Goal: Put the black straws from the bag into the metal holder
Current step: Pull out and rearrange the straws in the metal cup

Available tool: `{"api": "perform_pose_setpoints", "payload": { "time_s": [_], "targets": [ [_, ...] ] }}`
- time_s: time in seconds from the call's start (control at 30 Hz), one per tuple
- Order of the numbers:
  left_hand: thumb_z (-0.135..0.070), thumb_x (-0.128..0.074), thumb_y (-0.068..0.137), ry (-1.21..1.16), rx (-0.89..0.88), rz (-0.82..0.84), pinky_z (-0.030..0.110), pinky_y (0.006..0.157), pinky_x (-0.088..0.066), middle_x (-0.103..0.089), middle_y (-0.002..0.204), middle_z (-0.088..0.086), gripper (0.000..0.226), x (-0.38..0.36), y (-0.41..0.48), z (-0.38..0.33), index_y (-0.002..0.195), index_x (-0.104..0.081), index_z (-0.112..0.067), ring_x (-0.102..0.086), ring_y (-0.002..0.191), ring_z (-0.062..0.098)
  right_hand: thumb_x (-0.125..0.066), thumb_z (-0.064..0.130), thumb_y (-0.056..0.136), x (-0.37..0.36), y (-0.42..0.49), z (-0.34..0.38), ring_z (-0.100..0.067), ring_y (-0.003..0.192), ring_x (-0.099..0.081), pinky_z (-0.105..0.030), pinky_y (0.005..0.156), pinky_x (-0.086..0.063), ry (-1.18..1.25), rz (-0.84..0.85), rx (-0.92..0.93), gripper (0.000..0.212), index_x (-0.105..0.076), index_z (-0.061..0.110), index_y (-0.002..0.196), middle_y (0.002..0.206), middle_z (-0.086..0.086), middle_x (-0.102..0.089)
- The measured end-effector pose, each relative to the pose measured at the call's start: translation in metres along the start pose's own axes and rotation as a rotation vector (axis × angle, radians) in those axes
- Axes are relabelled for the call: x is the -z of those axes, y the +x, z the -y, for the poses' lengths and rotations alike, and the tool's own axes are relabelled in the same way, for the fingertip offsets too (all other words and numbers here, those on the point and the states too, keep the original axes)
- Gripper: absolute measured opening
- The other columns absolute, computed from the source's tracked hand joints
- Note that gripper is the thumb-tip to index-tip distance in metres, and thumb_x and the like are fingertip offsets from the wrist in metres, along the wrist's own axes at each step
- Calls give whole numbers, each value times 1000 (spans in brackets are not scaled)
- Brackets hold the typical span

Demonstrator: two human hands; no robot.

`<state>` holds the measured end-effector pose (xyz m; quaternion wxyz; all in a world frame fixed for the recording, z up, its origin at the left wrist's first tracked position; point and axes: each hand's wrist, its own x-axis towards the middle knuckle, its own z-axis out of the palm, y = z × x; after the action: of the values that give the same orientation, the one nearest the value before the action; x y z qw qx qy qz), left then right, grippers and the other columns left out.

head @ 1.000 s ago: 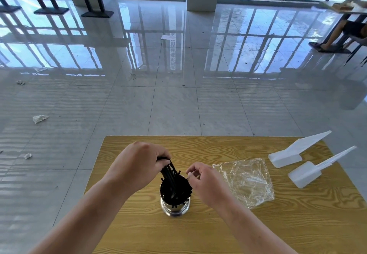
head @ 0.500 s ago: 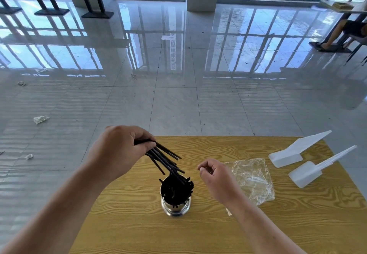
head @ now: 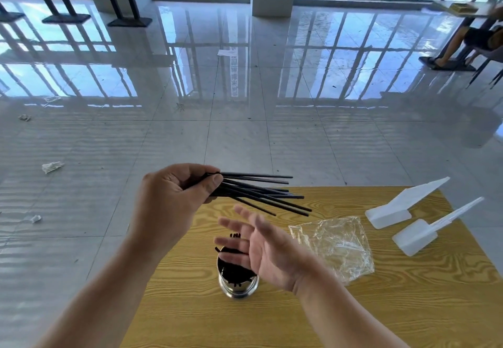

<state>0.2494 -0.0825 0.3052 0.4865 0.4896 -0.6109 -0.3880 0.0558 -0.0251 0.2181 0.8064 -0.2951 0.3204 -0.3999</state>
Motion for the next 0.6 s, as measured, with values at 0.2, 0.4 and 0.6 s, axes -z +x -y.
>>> {"api": "perform_pose_setpoints", "payload": {
  "time_s": [0.2,0.4,0.6],
  "targets": [
    [-28,-81,73,-302,349,64,22,69,-62,-83,91,8,20,-13,-22,31,92,-85,-22,-80,81,24,-90,62,73,5,6,20,-35,121,-67,-43,95,-61,329,-68,223,85,-61,21,142,138,-17,-68],
    [-12,-78,81,-534,672,196,29,72,-63,-80,98,16,15,-25,-42,69,95,-83,-10,-77,86,23,-75,30,90,18,7,23,-31,92,-80,-36,69,-66,-48,-497,242,21,-80,9,93,96,-16,-79],
    [-29,-81,90,175,592,285,29,68,-60,-80,102,-4,18,-24,-58,114,106,-75,-31,-75,79,12,-67,38,102,27,-1,19,-9,67,-70,-21,61,-59,-882,-598,286,25,-76,24,83,80,1,-76]
  ]
}}
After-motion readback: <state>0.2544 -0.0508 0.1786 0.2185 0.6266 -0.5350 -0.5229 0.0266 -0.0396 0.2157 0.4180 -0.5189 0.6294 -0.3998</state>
